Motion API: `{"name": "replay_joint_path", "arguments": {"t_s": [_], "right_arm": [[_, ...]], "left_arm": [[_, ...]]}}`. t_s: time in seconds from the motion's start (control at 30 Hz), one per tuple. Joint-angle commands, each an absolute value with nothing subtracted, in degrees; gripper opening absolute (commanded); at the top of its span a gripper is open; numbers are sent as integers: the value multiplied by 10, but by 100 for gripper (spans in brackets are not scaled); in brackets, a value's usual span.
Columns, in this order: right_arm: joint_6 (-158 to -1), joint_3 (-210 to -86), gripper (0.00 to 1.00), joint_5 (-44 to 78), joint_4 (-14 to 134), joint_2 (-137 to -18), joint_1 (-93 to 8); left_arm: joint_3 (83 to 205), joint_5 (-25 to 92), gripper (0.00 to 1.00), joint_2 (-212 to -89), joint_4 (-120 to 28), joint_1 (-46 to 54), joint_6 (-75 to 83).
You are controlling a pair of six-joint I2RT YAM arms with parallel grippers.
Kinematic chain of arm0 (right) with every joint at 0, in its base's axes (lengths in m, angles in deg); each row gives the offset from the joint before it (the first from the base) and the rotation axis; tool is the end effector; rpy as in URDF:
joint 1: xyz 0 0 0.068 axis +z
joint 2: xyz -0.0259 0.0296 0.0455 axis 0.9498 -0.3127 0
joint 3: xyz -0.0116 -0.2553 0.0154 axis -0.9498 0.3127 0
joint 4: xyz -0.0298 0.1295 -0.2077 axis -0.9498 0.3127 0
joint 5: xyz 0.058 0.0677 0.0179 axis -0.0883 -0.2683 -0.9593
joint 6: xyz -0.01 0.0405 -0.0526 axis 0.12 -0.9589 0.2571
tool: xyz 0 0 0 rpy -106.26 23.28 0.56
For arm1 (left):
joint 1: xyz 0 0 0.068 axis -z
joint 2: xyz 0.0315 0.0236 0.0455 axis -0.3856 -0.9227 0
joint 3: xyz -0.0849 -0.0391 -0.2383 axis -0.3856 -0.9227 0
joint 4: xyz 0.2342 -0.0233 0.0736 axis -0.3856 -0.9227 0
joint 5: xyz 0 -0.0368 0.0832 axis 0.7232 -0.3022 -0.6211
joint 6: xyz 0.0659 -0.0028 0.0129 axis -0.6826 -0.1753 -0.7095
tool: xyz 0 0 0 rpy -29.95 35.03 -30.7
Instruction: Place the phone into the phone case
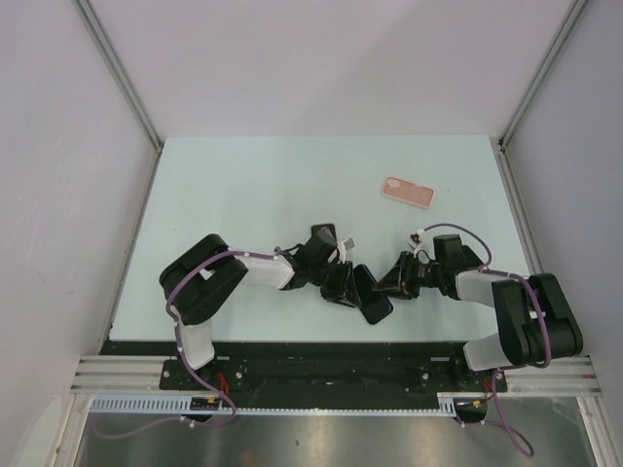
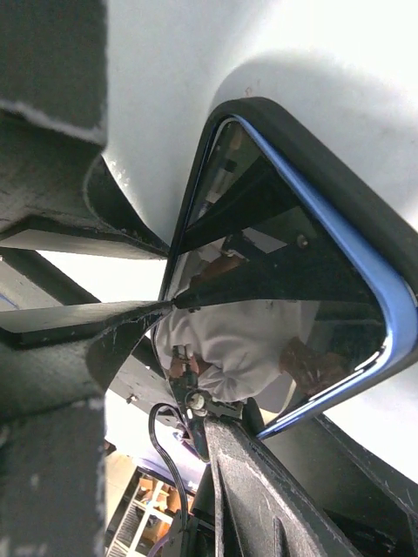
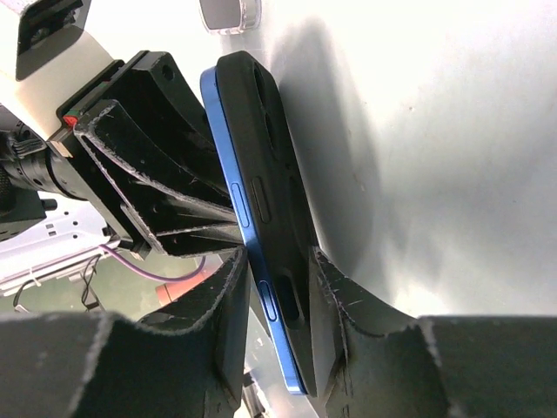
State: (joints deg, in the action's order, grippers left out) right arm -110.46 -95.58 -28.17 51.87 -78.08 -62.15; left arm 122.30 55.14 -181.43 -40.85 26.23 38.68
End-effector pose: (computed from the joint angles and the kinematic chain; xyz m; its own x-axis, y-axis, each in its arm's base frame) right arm 0.2123 0.0791 0.1110 -0.9693 0.2118 -0.1246 -0.0060 0.4864 0.8737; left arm 0.2084 -0.2798 0.1047 -0.9675 0.1626 -0.1935 0.2528 0.6267 -0.7371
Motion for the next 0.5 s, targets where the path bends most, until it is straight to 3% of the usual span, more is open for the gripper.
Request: {"name": "replay_joint_path", "arguments": {"t_s": [0.0,0.2,0.33,0.47], "right_arm": [[-1098,-958,1,-291,552,-774,-621],[-1083,-967,0,-306,575,-763,-617],[-1101,-967,39,-352,568,-766,-609],[-1092,-967,40,-344,593,-752,-609]], "left_arm": [[1214,519,31,-1795,-411,263,369],[1211,518,32,-1795,-417,264,368],[1214,518,32,-1798,-417,263,366],[1214,513,32,-1796,-418,264,363]]}}
